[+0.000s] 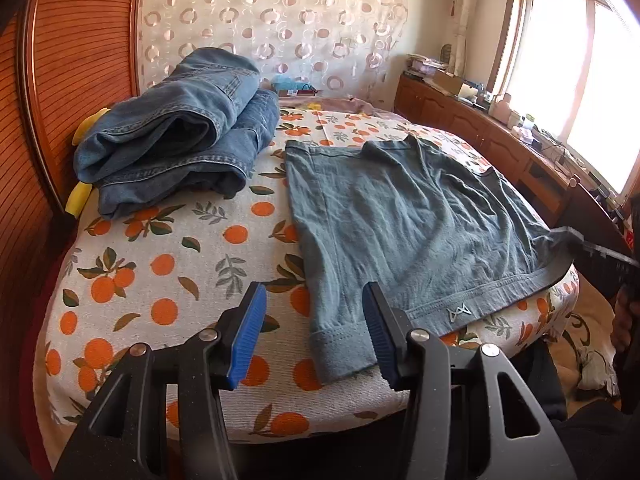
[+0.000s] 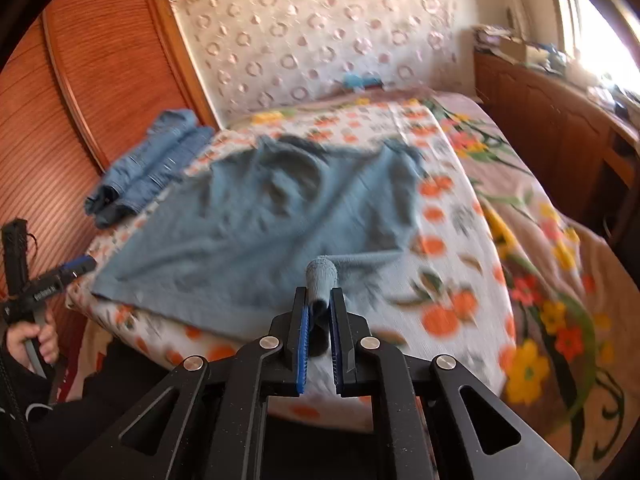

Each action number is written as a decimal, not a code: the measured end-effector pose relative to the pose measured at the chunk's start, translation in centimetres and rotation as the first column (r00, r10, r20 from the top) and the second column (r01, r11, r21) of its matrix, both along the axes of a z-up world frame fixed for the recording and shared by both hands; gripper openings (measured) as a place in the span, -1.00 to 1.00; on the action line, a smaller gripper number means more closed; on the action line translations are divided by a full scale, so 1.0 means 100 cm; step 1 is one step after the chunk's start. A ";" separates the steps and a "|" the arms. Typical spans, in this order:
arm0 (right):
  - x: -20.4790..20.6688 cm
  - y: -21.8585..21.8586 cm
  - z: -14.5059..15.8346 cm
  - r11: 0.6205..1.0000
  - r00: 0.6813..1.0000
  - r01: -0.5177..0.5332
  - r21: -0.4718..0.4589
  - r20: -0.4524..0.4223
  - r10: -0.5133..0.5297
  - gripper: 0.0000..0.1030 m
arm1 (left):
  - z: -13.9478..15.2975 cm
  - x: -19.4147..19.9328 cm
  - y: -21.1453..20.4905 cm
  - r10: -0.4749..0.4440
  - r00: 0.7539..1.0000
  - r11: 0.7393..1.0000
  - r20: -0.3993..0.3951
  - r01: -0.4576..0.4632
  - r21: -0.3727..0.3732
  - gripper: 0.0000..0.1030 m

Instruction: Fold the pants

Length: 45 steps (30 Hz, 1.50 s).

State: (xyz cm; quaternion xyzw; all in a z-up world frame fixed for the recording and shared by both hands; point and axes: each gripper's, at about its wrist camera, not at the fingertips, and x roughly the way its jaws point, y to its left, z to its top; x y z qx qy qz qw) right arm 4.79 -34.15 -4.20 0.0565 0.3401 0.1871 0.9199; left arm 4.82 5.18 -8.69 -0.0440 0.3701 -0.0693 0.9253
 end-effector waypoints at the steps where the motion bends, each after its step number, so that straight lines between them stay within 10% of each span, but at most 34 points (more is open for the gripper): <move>1: 0.003 0.005 0.005 1.000 1.000 -0.011 -0.001 0.015 0.011 -0.84 | 0.000 0.000 0.001 0.003 1.000 1.000 -0.001 -0.003 0.003 -0.01; 22: 0.051 0.214 0.012 0.874 0.874 -0.485 0.018 0.045 0.484 -0.85 | 0.008 -0.008 0.035 0.080 0.996 0.997 0.031 -0.081 0.021 -0.01; 45: 0.039 0.155 0.002 0.944 0.944 -0.327 -0.051 0.030 0.329 -0.44 | 0.015 0.007 -0.003 -0.019 0.999 0.999 0.035 0.018 0.028 -0.01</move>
